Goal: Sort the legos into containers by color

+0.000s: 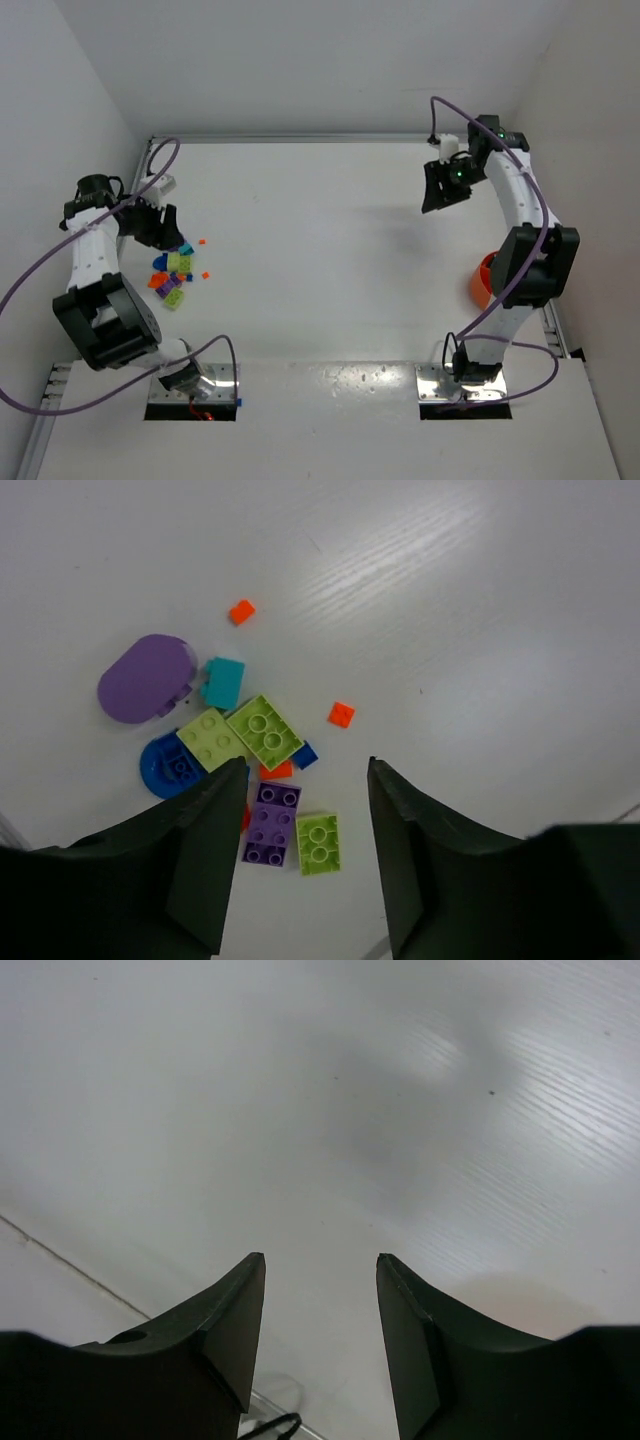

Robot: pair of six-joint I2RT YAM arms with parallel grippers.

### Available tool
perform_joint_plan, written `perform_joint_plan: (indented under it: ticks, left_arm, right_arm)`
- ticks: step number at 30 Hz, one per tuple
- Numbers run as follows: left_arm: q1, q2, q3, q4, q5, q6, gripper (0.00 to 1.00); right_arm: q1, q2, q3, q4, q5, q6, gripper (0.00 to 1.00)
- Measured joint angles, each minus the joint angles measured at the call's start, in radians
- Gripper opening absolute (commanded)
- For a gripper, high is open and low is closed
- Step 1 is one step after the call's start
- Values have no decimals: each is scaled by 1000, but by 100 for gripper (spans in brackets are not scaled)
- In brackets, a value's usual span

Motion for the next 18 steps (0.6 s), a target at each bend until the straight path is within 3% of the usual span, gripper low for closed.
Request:
perform_joint_plan:
  ticks: [3, 9, 18]
  left_arm:
    - [-1, 129, 61, -73, 15, 98, 43]
    - [-51, 254, 127, -69, -18, 140, 42]
    - [-199, 274, 94, 82, -143, 71, 42]
  right_arm:
    - [30, -2, -54, 62, -31, 29, 48]
    - [71, -5, -175, 139, -53, 66, 48]
    - [97, -24, -195, 180, -59, 85, 48]
